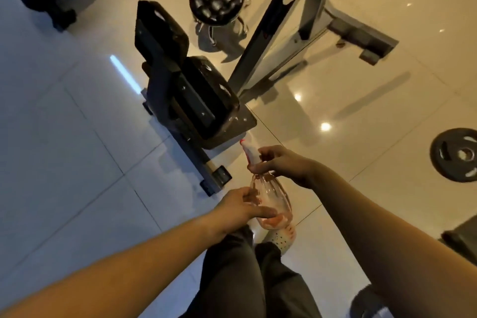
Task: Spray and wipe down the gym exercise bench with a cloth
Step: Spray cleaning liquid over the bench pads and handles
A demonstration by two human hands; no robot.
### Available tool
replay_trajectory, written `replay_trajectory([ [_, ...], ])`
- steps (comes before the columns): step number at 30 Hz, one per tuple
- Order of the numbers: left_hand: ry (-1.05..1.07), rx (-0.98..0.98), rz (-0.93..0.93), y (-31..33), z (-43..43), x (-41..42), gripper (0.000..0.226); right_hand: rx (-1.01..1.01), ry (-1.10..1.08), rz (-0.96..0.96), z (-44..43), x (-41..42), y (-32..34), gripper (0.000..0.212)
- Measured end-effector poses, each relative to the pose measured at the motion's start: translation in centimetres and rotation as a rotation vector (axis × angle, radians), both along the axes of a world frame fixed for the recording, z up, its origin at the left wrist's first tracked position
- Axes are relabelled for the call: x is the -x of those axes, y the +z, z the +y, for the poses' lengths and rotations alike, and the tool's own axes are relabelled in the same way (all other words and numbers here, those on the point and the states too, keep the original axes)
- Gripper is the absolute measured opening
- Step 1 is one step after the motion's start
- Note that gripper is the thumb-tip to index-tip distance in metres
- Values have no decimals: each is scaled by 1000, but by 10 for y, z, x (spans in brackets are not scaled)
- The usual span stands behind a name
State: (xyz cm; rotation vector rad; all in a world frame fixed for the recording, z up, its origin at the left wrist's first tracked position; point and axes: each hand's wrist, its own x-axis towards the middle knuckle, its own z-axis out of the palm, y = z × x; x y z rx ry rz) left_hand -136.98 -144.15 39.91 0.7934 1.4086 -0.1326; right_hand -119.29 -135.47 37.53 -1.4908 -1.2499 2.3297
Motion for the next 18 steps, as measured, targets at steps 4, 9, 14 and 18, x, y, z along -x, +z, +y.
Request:
replay_trajectory([
  [4,143,-28,-35,-14,12,-31,69,-52,111,0,32,-21,-18,31],
  [9,309,-89,-23,-36,43,-72,70,-87,233,13,86,-48,-32,44],
  [14,405,-139,-1,-52,80,-99,68,-108,326,55,136,-60,-41,50],
  [18,542,-90,-40,-59,90,-114,81,-129,362,69,159,-67,-48,58],
])
